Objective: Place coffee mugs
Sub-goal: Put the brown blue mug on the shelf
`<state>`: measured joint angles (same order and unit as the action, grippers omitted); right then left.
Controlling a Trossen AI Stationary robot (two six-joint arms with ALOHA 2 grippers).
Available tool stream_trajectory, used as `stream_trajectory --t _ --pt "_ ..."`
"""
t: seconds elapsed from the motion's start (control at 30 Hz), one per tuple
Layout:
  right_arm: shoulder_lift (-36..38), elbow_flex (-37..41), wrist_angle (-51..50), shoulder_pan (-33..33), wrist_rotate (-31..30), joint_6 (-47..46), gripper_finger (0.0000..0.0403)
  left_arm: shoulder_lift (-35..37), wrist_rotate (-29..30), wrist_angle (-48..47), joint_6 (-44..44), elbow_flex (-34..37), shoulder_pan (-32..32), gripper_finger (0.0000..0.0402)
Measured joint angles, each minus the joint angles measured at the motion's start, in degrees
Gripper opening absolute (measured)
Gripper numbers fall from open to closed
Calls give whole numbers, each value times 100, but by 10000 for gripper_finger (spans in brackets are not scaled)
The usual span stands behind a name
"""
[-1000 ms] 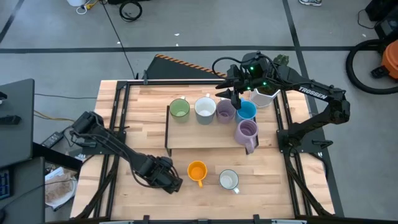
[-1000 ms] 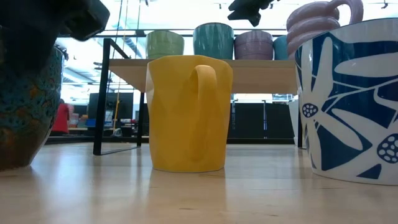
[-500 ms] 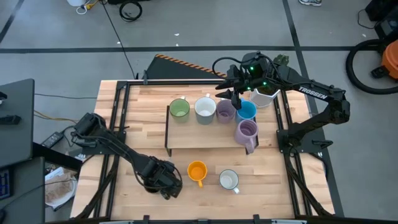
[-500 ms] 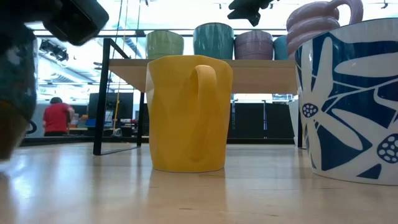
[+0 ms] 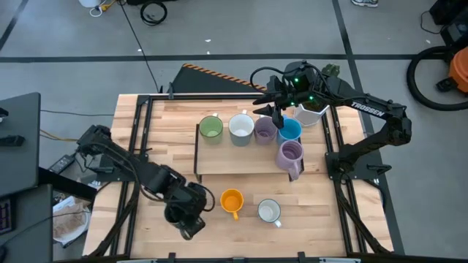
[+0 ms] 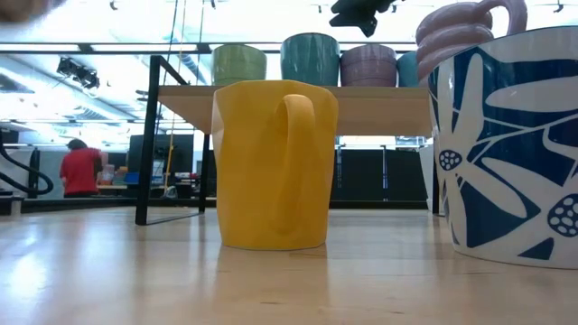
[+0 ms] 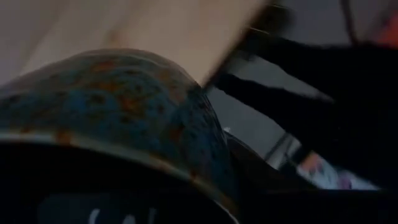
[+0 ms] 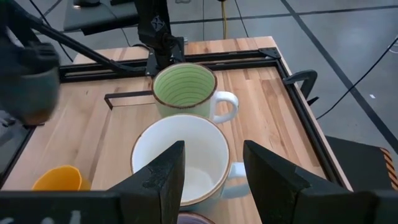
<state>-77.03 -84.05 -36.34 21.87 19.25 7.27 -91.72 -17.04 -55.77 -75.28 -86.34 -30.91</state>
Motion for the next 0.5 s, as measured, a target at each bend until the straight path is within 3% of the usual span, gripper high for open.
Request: stream_trajectory --t 0.13,0.3,0.5 --pt "0 0 61 4 -1 1 169 0 -32 -100 871 -815 148 39" --pt "0 0 71 4 -7 0 169 -3 336 -852 1250 -1710 508 39" --pt "108 2 30 4 -312 55 169 -11 534 -1216 1884 -2219 1051 39"
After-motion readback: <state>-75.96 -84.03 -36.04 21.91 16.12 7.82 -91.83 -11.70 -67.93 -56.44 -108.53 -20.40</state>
